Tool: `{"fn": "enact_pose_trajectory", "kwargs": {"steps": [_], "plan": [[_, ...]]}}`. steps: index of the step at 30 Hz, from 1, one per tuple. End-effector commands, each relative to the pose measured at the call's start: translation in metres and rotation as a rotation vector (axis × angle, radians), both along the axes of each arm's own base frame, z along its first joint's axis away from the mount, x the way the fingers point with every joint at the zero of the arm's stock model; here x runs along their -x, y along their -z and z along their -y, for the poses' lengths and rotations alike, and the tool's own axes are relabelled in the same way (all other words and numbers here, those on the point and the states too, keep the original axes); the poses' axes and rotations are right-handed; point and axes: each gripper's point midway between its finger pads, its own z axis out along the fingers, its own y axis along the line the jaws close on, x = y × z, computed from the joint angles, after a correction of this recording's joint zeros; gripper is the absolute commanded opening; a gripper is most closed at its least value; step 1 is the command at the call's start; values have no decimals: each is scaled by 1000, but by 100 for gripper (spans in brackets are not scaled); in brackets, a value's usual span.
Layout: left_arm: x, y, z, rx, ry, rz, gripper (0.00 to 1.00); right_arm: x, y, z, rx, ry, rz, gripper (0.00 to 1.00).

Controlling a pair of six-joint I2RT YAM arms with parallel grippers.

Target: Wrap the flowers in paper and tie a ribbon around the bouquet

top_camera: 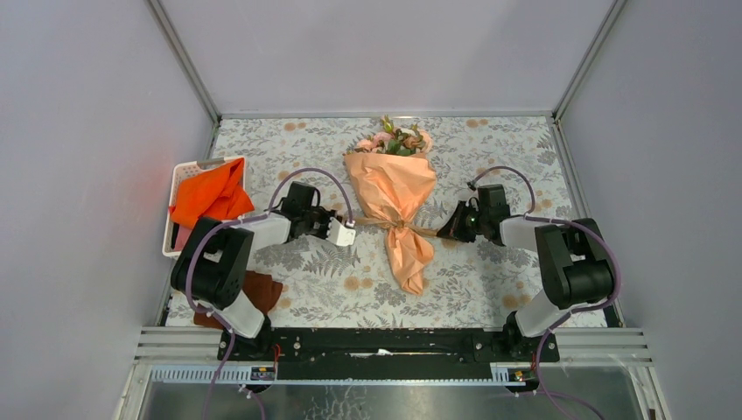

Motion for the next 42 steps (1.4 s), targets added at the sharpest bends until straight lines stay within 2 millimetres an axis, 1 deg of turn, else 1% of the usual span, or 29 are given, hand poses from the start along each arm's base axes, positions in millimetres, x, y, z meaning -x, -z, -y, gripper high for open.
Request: {"fn": "enact_pose_trajectory", "kwargs": {"steps": [1, 3, 4, 5, 7, 8, 11, 14, 15, 17, 20, 23, 27, 30, 31, 32, 34, 35, 36, 37, 39, 41, 42], "plan": [[22, -19, 4, 31, 43, -84, 47, -8, -6, -11, -17, -72, 39, 0], [24, -41, 16, 102, 33, -116, 62, -9, -11, -21, -32, -106, 49, 0], [25, -52, 23, 136, 23, -135, 66, -8, -11, -24, -32, -119, 51, 0], [27, -62, 32, 165, 14, -151, 68, -8, -12, -27, -32, -131, 59, 0], [35, -80, 55, 214, 9, -192, 68, -8, -14, -31, -36, -144, 71, 0], [40, -87, 70, 241, 0, -221, 66, -9, -15, -32, -36, -147, 78, 0], [52, -103, 117, 338, -45, -328, 62, -11, -17, -32, -32, -148, 93, 0], [61, -106, 151, 422, -55, -420, 62, -11, -19, -31, -25, -153, 109, 0], [61, -104, 159, 438, -58, -425, 62, -10, -19, -31, -22, -156, 113, 0], [56, -99, 173, 454, -73, -417, 62, -8, -18, -29, -15, -162, 118, 0], [46, -97, 188, 475, -97, -382, 62, -6, -16, -29, -18, -168, 120, 0], [40, -91, 196, 467, -116, -364, 59, -4, -15, -31, -31, -178, 119, 0], [35, -83, 197, 442, -143, -360, 57, -3, -14, -34, -46, -183, 125, 0], [34, -81, 199, 437, -150, -355, 55, -2, -12, -34, -46, -189, 125, 0], [34, -81, 199, 436, -152, -356, 52, -2, -13, -34, -46, -191, 127, 0], [34, -81, 201, 437, -151, -356, 46, -2, -12, -34, -45, -192, 126, 0], [33, -81, 202, 436, -152, -355, 32, -2, -12, -34, -45, -193, 128, 0], [33, -82, 202, 437, -152, -353, 22, -2, -12, -34, -45, -195, 128, 0], [33, -82, 202, 436, -154, -350, 9, -3, -13, -34, -46, -195, 130, 0], [33, -82, 201, 432, -156, -348, 0, -2, -13, -34, -47, -196, 131, 0], [35, -85, 198, 421, -153, -344, 0, -3, -15, -34, -43, -205, 134, 0], [41, -89, 192, 392, -140, -342, 0, -4, -16, -31, -20, -216, 136, 7], [45, -94, 188, 379, -127, -337, 0, -5, -17, -29, -3, -219, 138, 11]]}}
